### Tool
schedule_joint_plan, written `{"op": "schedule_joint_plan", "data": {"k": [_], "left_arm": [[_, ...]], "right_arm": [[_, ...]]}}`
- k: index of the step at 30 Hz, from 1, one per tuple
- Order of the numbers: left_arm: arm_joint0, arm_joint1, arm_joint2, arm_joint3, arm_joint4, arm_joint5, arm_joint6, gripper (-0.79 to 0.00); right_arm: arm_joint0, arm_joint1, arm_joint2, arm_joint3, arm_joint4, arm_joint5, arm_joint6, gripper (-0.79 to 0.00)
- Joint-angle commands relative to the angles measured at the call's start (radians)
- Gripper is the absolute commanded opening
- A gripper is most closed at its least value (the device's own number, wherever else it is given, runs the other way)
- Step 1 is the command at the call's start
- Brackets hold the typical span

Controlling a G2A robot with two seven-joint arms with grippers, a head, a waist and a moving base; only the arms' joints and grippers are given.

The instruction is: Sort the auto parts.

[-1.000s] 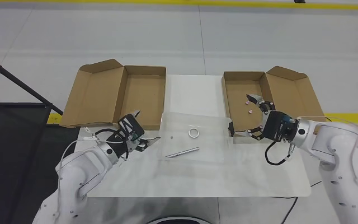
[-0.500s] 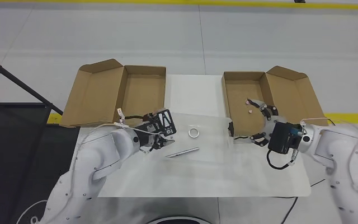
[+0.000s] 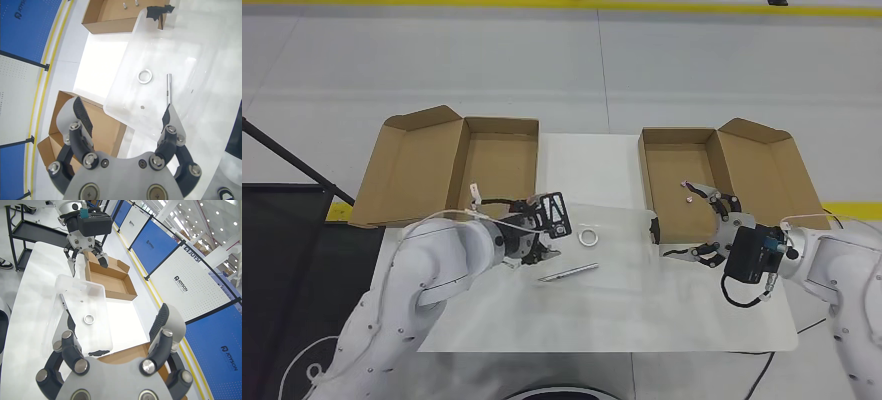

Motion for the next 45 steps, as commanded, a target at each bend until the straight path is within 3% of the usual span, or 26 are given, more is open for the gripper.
{"op": "schedule_joint_plan", "data": {"k": [1,8,19,27,30,39,45], "left_arm": [[0.001,0.000,0.019,0.017,0.000,0.011,-0.019,0.000],[-0.129,-0.020,0.142,0.140,-0.192,0.057,-0.184,0.000],[-0.337,-0.082,0.301,0.355,-0.391,0.368,-0.281,0.000],[-0.337,-0.082,0.301,0.355,-0.391,0.368,-0.281,0.000],[-0.321,-0.082,0.310,0.365,-0.360,0.406,-0.264,0.000],[-0.375,-0.120,0.395,0.442,-0.336,0.618,-0.289,0.000],[-0.424,-0.150,0.432,0.527,-0.376,0.705,-0.284,-0.003]], "right_arm": [[0.000,0.000,0.000,0.000,0.000,0.000,0.000,0.000],[0.000,0.000,0.000,0.000,0.000,0.000,0.000,0.000],[0.000,0.000,0.000,0.000,0.000,0.000,0.000,0.000],[0.000,0.000,0.000,0.000,0.000,0.000,0.000,0.000],[0.000,0.000,0.000,0.000,0.000,0.000,0.000,0.000],[0.000,0.000,0.000,0.000,0.000,0.000,0.000,0.000],[0.000,0.000,0.000,0.000,0.000,0.000,0.000,0.000]]}}
